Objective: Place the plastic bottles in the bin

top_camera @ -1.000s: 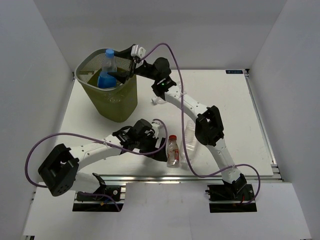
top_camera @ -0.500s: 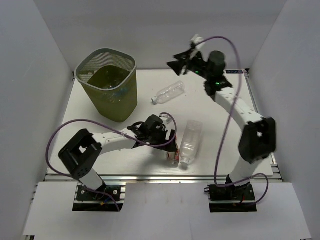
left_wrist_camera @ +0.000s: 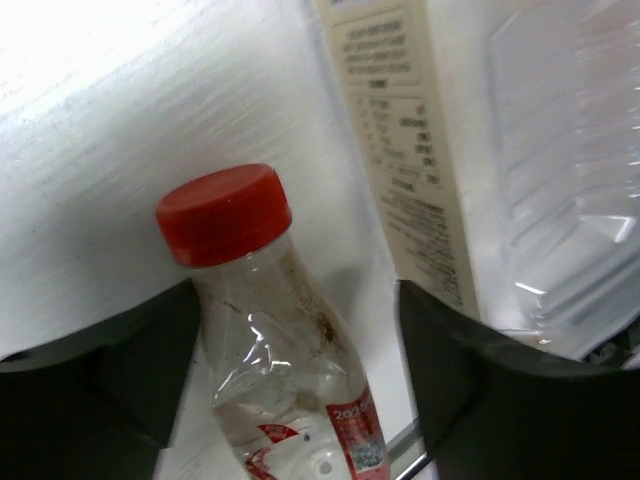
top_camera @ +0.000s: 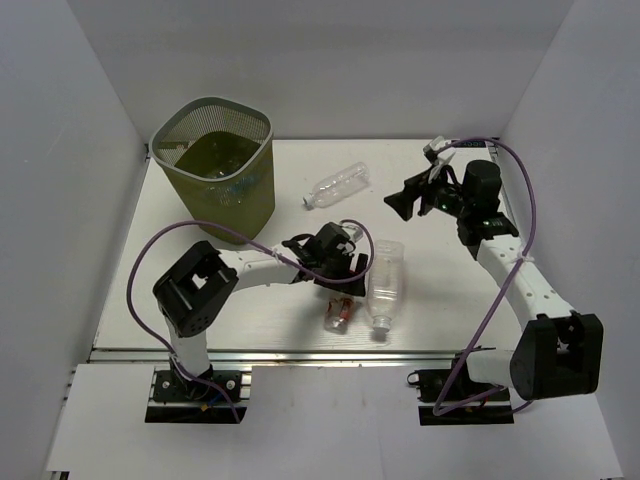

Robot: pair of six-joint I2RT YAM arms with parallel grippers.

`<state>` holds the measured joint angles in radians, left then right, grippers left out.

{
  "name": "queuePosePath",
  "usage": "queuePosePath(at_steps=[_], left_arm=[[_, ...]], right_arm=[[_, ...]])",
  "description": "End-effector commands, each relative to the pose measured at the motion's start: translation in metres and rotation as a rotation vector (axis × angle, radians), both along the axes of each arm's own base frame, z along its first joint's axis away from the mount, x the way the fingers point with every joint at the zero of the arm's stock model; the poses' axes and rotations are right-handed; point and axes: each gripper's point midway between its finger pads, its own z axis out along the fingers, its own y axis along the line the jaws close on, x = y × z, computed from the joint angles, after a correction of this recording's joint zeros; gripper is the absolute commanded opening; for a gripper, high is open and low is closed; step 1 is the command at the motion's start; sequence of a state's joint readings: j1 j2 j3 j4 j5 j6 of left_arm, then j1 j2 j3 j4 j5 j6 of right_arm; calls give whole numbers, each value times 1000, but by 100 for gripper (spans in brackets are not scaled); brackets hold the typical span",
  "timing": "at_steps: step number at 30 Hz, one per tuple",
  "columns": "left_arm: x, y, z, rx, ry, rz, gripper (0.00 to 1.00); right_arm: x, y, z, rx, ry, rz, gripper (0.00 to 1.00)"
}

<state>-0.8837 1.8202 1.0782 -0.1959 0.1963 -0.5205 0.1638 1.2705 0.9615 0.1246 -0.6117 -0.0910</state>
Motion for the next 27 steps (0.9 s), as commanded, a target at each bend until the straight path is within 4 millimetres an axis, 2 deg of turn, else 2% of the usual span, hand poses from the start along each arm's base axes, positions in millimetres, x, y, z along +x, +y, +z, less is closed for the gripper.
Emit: queuePosePath(at_steps=[1, 3, 4, 6, 7, 9, 10, 11, 12, 13, 14, 15, 16, 17, 18, 19, 20, 21, 22, 23, 24, 26, 27], left_arm=[[-15, 25, -21, 169, 18, -40, 82], [-26, 39, -25, 221, 25, -57, 68], [-27, 45, -25, 240, 13, -62, 53], [-29, 58, -23, 275, 1, -55, 39], [-29, 61, -21, 283, -5, -49, 26], [-23, 63, -9, 290, -41, -38, 17], [-18, 66, 6, 295, -73, -18, 12], [-5, 54, 32, 257, -130, -25, 11], [7, 51, 52, 233, -171, -9, 11], [25, 44, 95, 181, -254, 13, 10], [34, 41, 119, 159, -311, 27, 10], [50, 44, 143, 151, -375, 67, 10], [68, 50, 164, 162, -442, 117, 10], [85, 47, 210, 118, -530, 142, 8], [102, 56, 236, 105, -585, 196, 8], [117, 65, 251, 127, -625, 249, 8], [132, 68, 288, 81, -684, 309, 8], [150, 85, 302, 86, -709, 380, 8], [165, 95, 307, 107, -727, 435, 8], [176, 104, 333, 76, -767, 488, 8], [193, 126, 343, 87, -783, 553, 8], [212, 145, 371, 60, -832, 635, 8], [218, 155, 380, 40, -837, 689, 8]], right_arm=[[-23, 0, 5, -14, 4, 76, 77], [-29, 1, 14, -24, -35, 131, 72], [-36, 1, 7, -26, 14, 148, 70], [-40, -2, 9, -27, 26, 167, 67], [-40, -1, 9, -24, 30, 176, 65], [-42, -3, 7, -18, 46, 177, 63], [-43, -3, 7, -15, 49, 184, 63], [-43, -5, 6, -14, 58, 179, 62], [-44, -6, 5, -17, 58, 182, 59], [-46, -5, 5, -20, 58, 188, 55], [-46, -7, 1, -35, 55, 191, 46], [-54, -6, -4, -36, 80, 217, 30], [-59, -7, -11, -90, 44, 262, 0], [-69, -3, -13, -89, 39, 316, 0], [-81, -3, -22, -99, 79, 354, 0], [-93, -5, -35, -158, 56, 415, 0], [-101, -2, -40, -156, 68, 457, 0], [-117, -4, -49, -152, 144, 478, 0], [-119, -4, -55, -171, 125, 504, 9], [-122, -5, -60, -186, 148, 502, 15], [-129, -6, -64, -190, 188, 506, 22], [-132, -9, -73, -212, 236, 490, 41], [-133, -9, -75, -217, 252, 485, 46]])
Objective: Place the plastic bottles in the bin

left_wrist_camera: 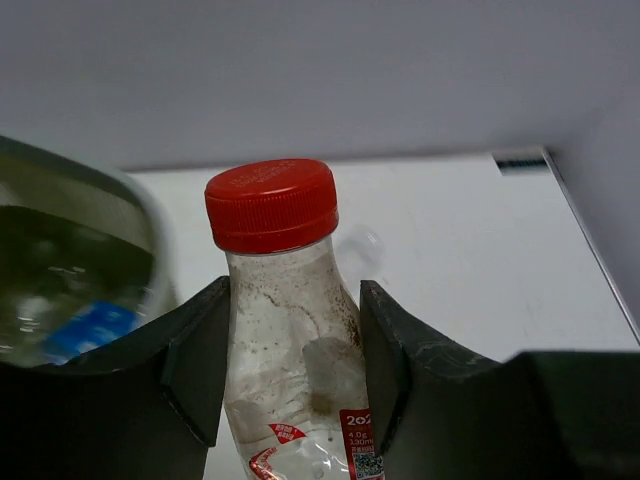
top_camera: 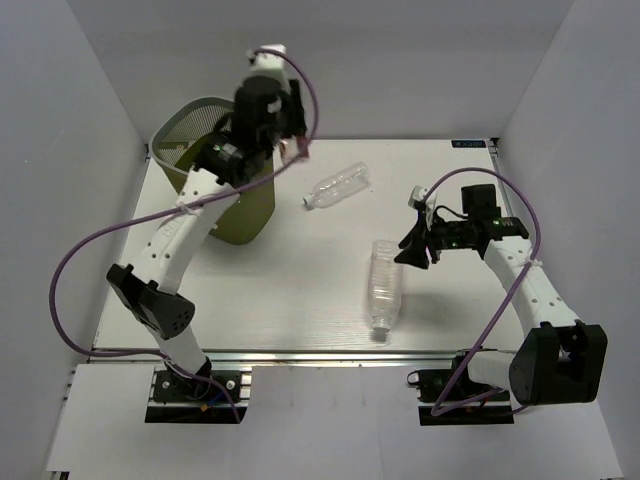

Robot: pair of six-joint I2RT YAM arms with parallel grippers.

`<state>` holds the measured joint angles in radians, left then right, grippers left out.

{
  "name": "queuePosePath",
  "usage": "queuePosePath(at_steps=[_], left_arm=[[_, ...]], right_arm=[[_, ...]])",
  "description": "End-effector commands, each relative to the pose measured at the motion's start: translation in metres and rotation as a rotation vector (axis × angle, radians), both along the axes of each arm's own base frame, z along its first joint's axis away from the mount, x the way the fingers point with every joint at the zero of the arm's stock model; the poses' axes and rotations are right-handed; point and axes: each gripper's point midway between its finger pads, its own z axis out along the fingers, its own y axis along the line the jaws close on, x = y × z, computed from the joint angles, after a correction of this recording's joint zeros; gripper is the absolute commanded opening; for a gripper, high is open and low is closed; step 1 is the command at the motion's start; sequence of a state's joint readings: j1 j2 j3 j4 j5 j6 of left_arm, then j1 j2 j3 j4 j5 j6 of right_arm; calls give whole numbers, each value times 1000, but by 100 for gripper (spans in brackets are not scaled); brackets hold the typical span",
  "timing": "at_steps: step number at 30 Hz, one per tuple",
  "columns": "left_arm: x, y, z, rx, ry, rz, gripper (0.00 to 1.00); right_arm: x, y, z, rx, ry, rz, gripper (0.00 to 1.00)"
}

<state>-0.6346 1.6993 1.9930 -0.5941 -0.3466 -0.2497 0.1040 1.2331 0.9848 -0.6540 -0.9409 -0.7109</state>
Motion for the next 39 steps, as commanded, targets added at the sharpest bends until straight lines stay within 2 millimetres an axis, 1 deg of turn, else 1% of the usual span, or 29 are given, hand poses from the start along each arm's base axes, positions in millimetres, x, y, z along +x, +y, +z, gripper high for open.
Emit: queuePosePath(at_steps=[1, 2, 3, 8, 10, 11, 12, 13, 14, 16, 19, 21, 22, 23, 24, 25, 27, 28, 29, 30, 31, 32, 33, 34, 35, 36, 37, 38, 39], left_arm=[[31, 64, 31, -14, -56, 206, 8], [36, 74, 36, -28, -66, 238, 8], [42, 85, 35, -20, -62, 270, 8], [55, 148, 50, -53, -102, 436, 10], [58, 170, 46, -37, -101, 515, 18], [61, 186, 41, -29, -91, 547, 24], [60, 195, 39, -19, -83, 571, 32], [61, 202, 39, -19, -83, 585, 59], [61, 212, 36, -9, -72, 612, 74], [61, 218, 36, 7, -71, 612, 99], [57, 211, 47, 26, -93, 548, 99], [48, 194, 50, 55, -97, 457, 99], [39, 192, 64, 49, -134, 428, 99], [37, 173, 51, 73, -115, 295, 99], [32, 164, 57, 63, -143, 238, 99], [22, 138, 58, 46, -158, 89, 99], [-2, 119, 57, 56, -186, -66, 99], [-19, 90, 59, 25, -207, -234, 99], [-25, 80, 39, 28, -174, -306, 99], [-42, 68, 38, 19, -175, -370, 99], [-57, 46, 27, -17, -140, -505, 99], [-64, 38, 1, -19, -61, -548, 99], [-73, 29, -13, -33, -10, -587, 99], [-93, 8, -28, -48, 37, -694, 99], [-104, 1, -54, -54, 112, -715, 99], [-115, -7, -68, -49, 146, -743, 99], [-137, -24, -79, -70, 196, -802, 99], [-149, -28, -104, -69, 263, -820, 99], [-163, -34, -113, -73, 292, -852, 99]], right_arm=[[-22, -1, -9, -45, 50, 47, 55], [-21, -1, -9, -45, 72, 26, 82], [-21, -2, -11, -60, 69, 18, 90], [-26, 6, -8, 4, 147, -28, 90], [-37, 14, -14, 44, 278, 13, 90], [-44, 19, -4, 78, 341, 40, 85], [-44, 22, -16, 74, 394, 75, 65], [-51, 25, -13, 70, 443, 94, 56], [-54, 25, -16, 58, 464, 96, 49], [-55, 26, -25, 0, 482, 78, 46], [-65, 30, -34, -70, 537, 81, 48], [-74, 33, -45, -125, 609, 78, 48], [-77, 31, -49, -150, 654, 47, 48], [-80, 31, -53, -182, 663, 44, 49], [-84, 30, -57, -201, 680, 38, 51], [-86, 28, -60, -218, 688, 27, 53], [-81, 24, -60, -261, 638, 0, 56], [-81, 23, -58, -267, 643, -13, 61], [-77, 18, -61, -301, 623, -40, 61], [-75, 17, -58, -308, 615, -46, 64], [-71, 16, -57, -312, 596, -57, 67], [-66, 12, -56, -328, 588, -102, 69], [-57, 11, -50, -310, 554, -141, 70], [-48, 12, -49, -303, 509, -167, 70], [-44, 12, -42, -279, 499, -216, 70], [-32, 9, -37, -276, 436, -264, 70], [-25, 8, -35, -267, 407, -290, 70], [-20, 5, -35, -266, 423, -333, 65], [-10, -7, -41, -311, 407, -404, 63]])
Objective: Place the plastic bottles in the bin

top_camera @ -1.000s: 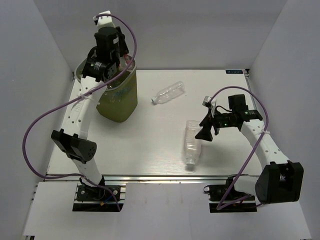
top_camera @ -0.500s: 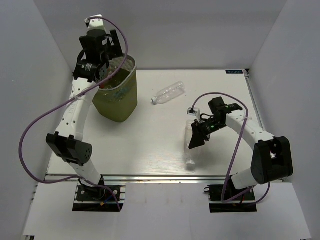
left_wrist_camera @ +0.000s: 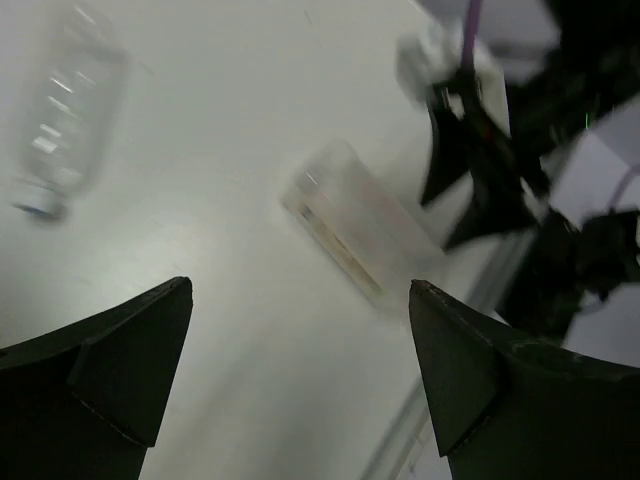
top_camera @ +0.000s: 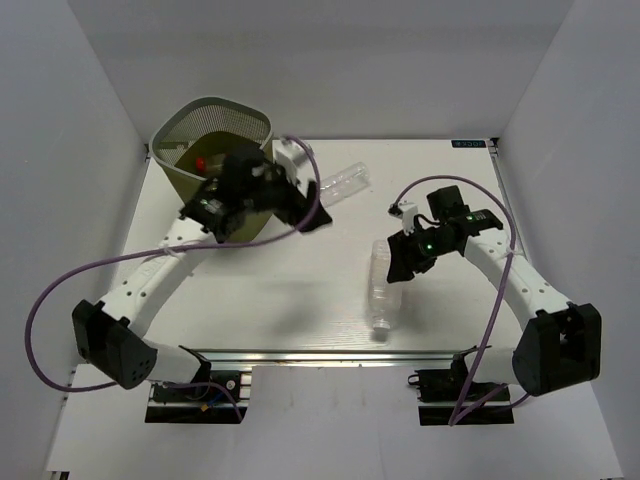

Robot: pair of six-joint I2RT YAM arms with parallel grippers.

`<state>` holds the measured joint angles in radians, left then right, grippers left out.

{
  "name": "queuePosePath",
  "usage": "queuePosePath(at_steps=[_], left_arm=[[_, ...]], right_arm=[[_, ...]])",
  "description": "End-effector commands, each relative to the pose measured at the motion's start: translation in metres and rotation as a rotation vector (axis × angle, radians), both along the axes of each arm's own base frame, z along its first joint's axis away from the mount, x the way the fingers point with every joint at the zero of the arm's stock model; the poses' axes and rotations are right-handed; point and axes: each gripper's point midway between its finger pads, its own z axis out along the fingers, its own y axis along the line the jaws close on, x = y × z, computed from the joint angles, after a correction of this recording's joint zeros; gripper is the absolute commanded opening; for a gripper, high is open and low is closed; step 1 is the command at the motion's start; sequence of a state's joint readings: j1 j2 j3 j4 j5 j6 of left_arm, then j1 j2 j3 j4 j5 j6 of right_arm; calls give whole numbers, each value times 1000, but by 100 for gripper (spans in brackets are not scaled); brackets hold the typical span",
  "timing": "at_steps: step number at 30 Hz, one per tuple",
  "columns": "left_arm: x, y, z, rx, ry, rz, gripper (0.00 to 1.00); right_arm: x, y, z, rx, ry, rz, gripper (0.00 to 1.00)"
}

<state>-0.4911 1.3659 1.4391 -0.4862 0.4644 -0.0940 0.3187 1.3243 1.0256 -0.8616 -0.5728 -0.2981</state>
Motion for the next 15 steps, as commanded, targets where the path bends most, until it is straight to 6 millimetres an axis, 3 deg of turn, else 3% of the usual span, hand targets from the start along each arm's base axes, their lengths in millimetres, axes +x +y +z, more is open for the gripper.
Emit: queuePosePath(at_steps=[1, 2, 9, 10, 11, 15], left_arm=[[-72, -37, -50, 14, 197, -228, 99], [-83, -39, -72, 51, 244, -239, 99], [-151, -68, -131, 173, 346, -341, 99], [-147, -69, -130, 173, 330, -325, 99], [-158, -73, -143, 204, 355, -337, 99], [-170, -87, -163, 218, 351, -335, 99]], right_arm=[[40, -18, 7, -88, -94, -185, 60], [44, -24, 5, -111, -86, -218, 58], [58, -61, -20, -243, -45, -342, 49], [57, -66, -25, -262, -34, -347, 49], [55, -67, -29, -274, -28, -342, 49], [44, -69, -51, -298, 58, -300, 42]])
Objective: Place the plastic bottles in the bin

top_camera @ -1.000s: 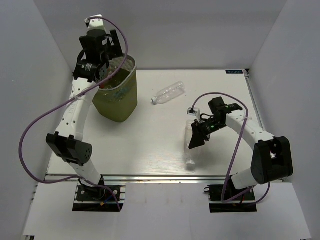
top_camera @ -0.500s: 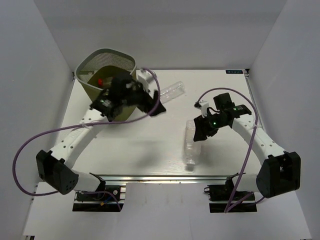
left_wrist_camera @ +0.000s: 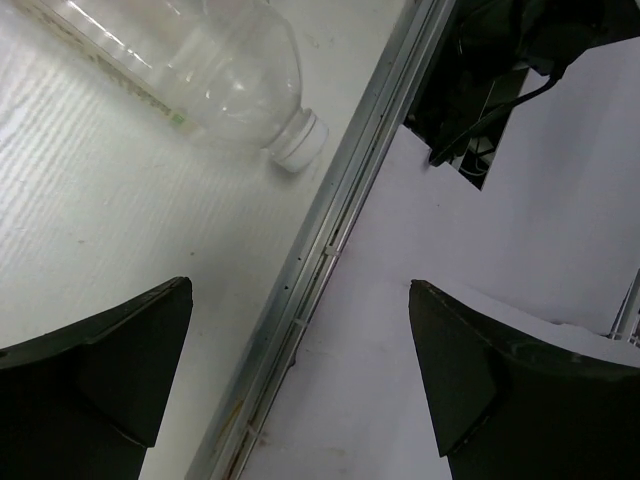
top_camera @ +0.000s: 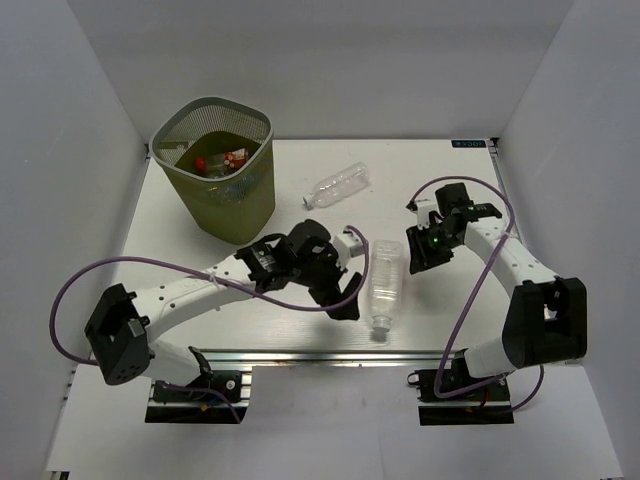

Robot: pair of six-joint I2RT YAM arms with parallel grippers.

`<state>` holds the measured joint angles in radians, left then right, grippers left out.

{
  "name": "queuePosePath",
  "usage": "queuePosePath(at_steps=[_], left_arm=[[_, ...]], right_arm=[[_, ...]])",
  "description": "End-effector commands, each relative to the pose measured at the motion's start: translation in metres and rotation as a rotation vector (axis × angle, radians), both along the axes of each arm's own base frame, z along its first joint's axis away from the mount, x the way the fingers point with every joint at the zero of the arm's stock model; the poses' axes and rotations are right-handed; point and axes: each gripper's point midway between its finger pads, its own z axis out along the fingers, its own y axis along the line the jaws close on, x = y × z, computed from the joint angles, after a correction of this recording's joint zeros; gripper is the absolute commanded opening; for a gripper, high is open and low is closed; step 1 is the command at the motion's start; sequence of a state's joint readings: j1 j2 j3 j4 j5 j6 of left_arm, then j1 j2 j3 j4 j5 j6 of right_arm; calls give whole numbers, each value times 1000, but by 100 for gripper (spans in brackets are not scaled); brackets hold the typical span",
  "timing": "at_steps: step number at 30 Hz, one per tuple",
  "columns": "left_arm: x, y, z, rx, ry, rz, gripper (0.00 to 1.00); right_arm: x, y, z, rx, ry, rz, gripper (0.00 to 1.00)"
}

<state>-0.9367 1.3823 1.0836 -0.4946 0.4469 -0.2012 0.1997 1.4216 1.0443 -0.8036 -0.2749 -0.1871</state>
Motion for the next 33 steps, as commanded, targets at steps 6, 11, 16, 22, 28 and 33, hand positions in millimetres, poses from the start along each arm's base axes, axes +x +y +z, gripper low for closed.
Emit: queuePosePath(at_steps=[6, 11, 16, 22, 28, 33], left_arm=[[2, -14, -34, 70, -45, 111, 99], [4, -15, -41, 93, -73, 189, 99], [4, -17, -48, 112, -101, 235, 99], [4, -31, -58, 178, -115, 256, 99], [-5, -29, -89, 320, -100, 272, 99], [-8, -15, -107, 446, -114, 308, 99]], right_arm=[[-28, 6, -26, 12, 161, 48, 37], [-41, 26, -26, 101, 207, 83, 35], [-43, 54, -25, 183, 244, 109, 32], [-43, 86, -22, 274, 282, 134, 31], [-36, 94, -17, 295, 261, 145, 31], [-36, 89, -16, 284, 232, 149, 32]])
